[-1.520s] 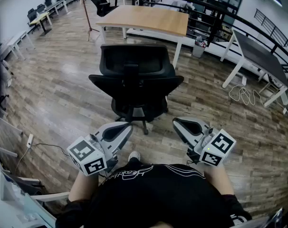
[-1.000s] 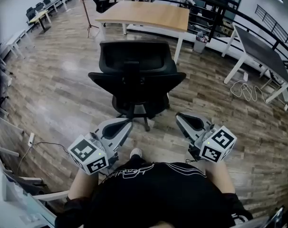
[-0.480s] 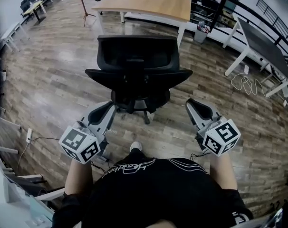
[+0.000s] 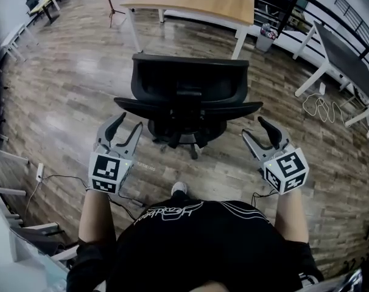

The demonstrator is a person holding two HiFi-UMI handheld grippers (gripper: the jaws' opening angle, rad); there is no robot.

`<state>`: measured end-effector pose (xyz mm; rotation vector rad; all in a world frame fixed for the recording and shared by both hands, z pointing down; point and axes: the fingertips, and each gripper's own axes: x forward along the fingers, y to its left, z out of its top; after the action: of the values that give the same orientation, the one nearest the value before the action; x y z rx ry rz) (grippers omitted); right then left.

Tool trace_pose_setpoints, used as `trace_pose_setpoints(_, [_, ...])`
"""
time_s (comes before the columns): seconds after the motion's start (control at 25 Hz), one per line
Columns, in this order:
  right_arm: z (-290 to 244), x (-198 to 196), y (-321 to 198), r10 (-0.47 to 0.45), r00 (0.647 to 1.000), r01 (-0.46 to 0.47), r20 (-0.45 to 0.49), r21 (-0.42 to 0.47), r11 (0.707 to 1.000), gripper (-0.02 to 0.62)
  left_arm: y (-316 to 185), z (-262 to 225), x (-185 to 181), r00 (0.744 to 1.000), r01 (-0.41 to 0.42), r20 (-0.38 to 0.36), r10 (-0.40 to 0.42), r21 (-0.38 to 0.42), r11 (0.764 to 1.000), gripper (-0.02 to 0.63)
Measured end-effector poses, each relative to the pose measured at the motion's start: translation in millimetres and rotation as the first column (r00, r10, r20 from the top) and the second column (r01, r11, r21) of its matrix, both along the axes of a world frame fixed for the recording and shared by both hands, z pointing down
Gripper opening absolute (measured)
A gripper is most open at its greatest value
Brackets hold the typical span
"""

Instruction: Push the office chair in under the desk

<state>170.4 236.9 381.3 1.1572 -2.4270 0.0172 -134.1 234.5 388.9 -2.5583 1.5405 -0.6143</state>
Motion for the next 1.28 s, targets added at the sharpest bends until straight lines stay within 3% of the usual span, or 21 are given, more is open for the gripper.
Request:
trace_pose_setpoints(0.16, [18.7, -1.4, -24.0, 0.003, 0.984, 0.0, -0.179, 0.019, 1.0, 0.261, -27.1, 16.4, -14.9, 0.98, -0.045, 0.194, 0.043, 0.008, 0.999, 0.225])
trace_pose_setpoints(0.32, [38.1, -5.5, -41.7, -0.021, 0.932, 0.027, -0.361, 0.01, 1.0, 0.265, -46.0, 33.7, -23.5, 0.917, -0.109, 0.385, 0.106, -0.015, 0.994, 0.23])
trace_pose_setpoints(0.52, [64.3, -6.1, -57.8, -0.039, 0.826, 0.087, -0.562, 0.059, 0.994, 0.265, -60.9, 58.5, -33.1, 0.823, -0.175, 0.538, 0.181, -0.063, 0.983, 0.232])
trace_pose_setpoints(0.72, [75.1, 3.4, -80.3, -0.008, 0.702, 0.114, -0.712, 0.101, 0.988, 0.265, -77.1, 77.8, -37.9, 0.748, -0.21, 0.626, 0.222, -0.093, 0.973, 0.232])
trace_pose_setpoints(0.92, [81.1, 9.2, -94.5, 0.016, 0.645, 0.131, -0.764, 0.132, 0.983, 0.265, -86.6, 82.8, -37.1, 0.731, -0.231, 0.638, 0.243, -0.104, 0.967, 0.232])
trace_pose_setpoints(1.28, [87.3, 7.9, -96.7, -0.089, 0.618, 0.188, -0.781, 0.036, 0.982, 0.245, -89.1, 89.1, -34.3, 0.735, -0.262, 0.597, 0.322, -0.187, 0.947, 0.229])
